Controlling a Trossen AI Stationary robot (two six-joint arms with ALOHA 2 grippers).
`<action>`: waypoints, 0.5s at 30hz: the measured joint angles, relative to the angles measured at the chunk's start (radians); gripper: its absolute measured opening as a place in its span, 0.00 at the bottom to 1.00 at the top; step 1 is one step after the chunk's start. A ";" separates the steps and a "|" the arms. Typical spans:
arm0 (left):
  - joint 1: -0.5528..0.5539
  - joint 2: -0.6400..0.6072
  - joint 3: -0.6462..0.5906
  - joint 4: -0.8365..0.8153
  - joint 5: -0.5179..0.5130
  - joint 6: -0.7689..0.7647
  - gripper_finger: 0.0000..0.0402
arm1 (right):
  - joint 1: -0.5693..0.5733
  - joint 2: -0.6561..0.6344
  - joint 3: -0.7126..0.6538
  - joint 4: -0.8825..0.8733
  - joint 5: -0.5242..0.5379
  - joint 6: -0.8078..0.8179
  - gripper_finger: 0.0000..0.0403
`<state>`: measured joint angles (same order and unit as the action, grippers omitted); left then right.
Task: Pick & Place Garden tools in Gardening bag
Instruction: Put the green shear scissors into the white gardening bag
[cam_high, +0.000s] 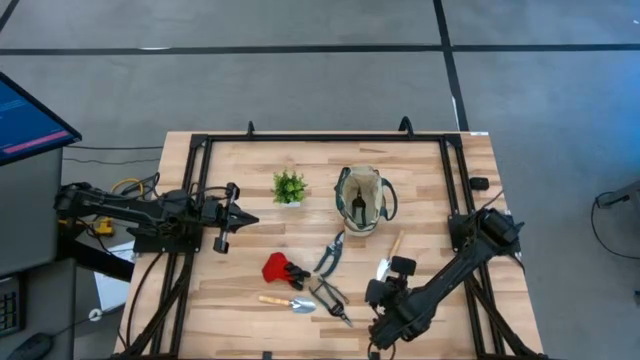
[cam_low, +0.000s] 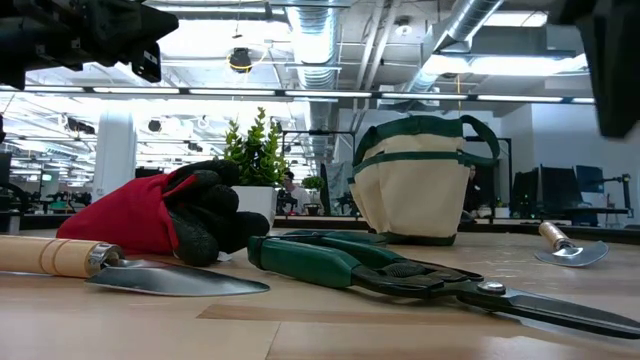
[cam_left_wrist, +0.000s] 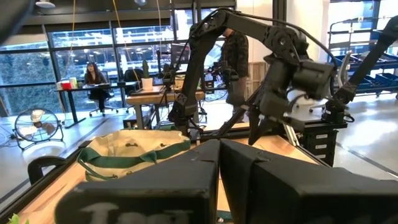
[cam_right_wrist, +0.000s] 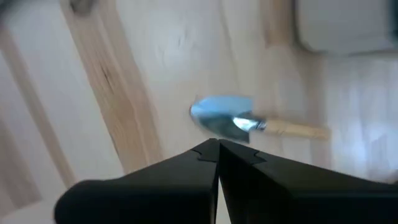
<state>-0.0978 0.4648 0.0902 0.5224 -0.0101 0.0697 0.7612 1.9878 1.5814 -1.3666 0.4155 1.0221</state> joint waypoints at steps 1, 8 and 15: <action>0.000 0.000 0.000 0.000 0.000 0.000 0.01 | 0.008 -0.016 0.000 0.005 0.024 0.015 0.00; 0.000 0.000 0.000 0.004 0.000 0.010 0.01 | 0.046 -0.082 0.001 0.021 0.109 0.075 0.00; 0.000 0.000 0.000 0.013 0.000 0.063 0.01 | 0.035 -0.107 -0.128 0.237 0.102 -0.003 0.00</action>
<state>-0.0978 0.4648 0.0902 0.5356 -0.0105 0.1329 0.7964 1.8806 1.4534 -1.1293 0.5178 1.0193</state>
